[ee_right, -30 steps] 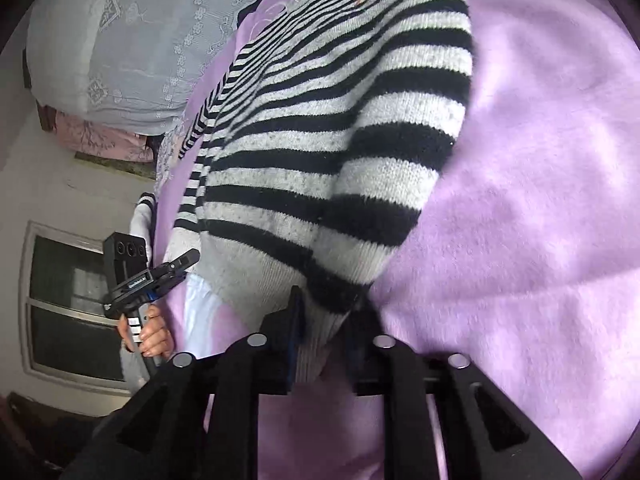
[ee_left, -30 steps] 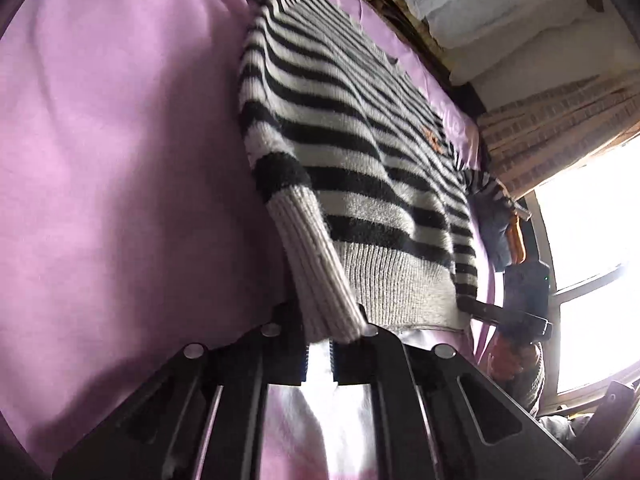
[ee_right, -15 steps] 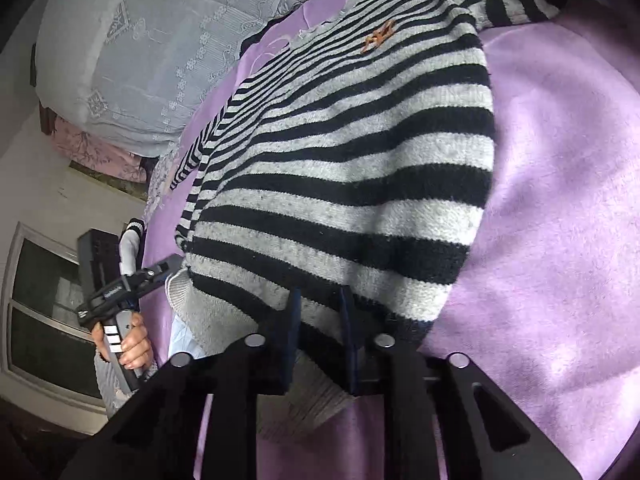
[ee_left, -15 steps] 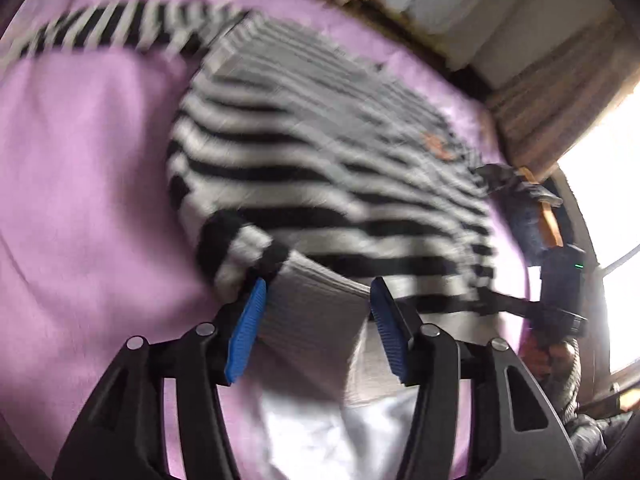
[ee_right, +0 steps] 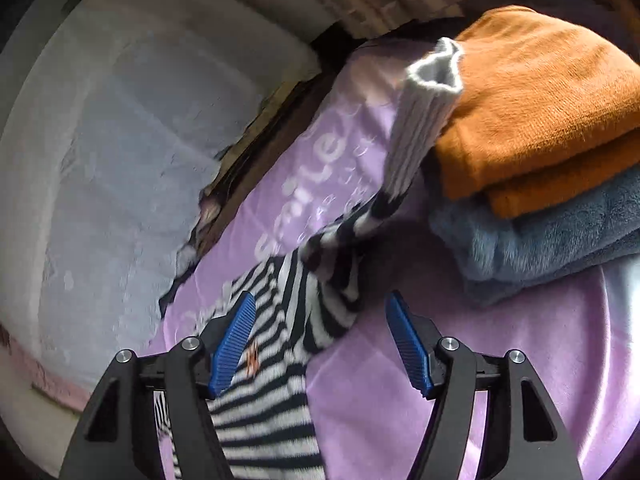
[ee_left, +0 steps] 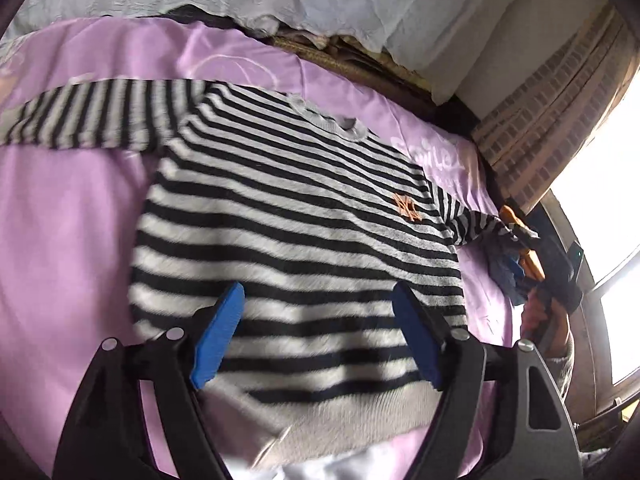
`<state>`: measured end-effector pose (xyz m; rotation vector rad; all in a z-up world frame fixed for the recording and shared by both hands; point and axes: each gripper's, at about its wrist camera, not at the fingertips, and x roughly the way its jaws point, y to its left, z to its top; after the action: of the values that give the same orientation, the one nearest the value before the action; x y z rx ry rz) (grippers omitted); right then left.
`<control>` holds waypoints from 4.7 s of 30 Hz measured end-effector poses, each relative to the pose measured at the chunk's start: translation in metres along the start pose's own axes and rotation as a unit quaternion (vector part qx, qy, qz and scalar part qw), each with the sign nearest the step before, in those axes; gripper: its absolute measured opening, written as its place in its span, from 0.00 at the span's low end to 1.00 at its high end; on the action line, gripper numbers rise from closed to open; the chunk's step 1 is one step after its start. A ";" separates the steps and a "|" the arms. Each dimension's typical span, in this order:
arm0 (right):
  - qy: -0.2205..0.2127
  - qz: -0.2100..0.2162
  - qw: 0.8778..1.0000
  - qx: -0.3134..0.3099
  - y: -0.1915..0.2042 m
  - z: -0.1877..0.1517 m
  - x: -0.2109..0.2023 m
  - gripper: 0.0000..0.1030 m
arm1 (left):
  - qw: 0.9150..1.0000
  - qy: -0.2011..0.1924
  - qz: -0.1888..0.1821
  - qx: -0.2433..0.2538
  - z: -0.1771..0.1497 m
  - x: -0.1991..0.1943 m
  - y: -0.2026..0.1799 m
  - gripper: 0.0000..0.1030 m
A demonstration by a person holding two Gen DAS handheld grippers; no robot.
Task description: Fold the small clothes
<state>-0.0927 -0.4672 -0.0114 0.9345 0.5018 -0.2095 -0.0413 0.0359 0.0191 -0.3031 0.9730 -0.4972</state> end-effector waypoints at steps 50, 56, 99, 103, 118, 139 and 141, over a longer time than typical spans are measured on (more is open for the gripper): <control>0.100 0.086 0.945 -0.300 0.198 -0.118 0.169 0.10 | 0.996 -0.033 0.049 -0.064 0.050 0.085 0.052 0.82; 0.217 0.057 0.921 -0.318 0.185 -0.151 0.211 0.43 | 0.996 -0.029 0.057 -0.054 0.050 0.091 0.050 0.84; 0.095 0.043 0.962 -0.252 0.090 -0.052 0.106 0.26 | 0.969 -0.103 0.147 0.170 0.132 0.165 -0.074 0.07; 0.094 0.032 0.955 -0.281 0.123 -0.040 0.126 0.22 | 0.966 -0.119 0.160 0.166 0.129 0.162 -0.063 0.07; 0.115 0.009 0.948 -0.296 0.123 -0.044 0.147 0.05 | 0.985 -0.076 0.144 0.055 0.120 0.172 -0.002 0.65; 0.175 -0.011 0.927 -0.330 0.138 -0.063 0.175 0.17 | 0.988 -0.114 0.092 0.051 0.119 0.140 -0.003 0.61; 0.181 -0.012 0.929 -0.322 0.121 -0.069 0.192 0.13 | 0.989 -0.069 0.118 0.058 0.118 0.165 -0.002 0.61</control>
<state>0.0973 -0.3323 -0.0543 0.3166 0.8582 0.1132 0.1346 -0.0497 -0.0338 -0.1141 0.8279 -0.3110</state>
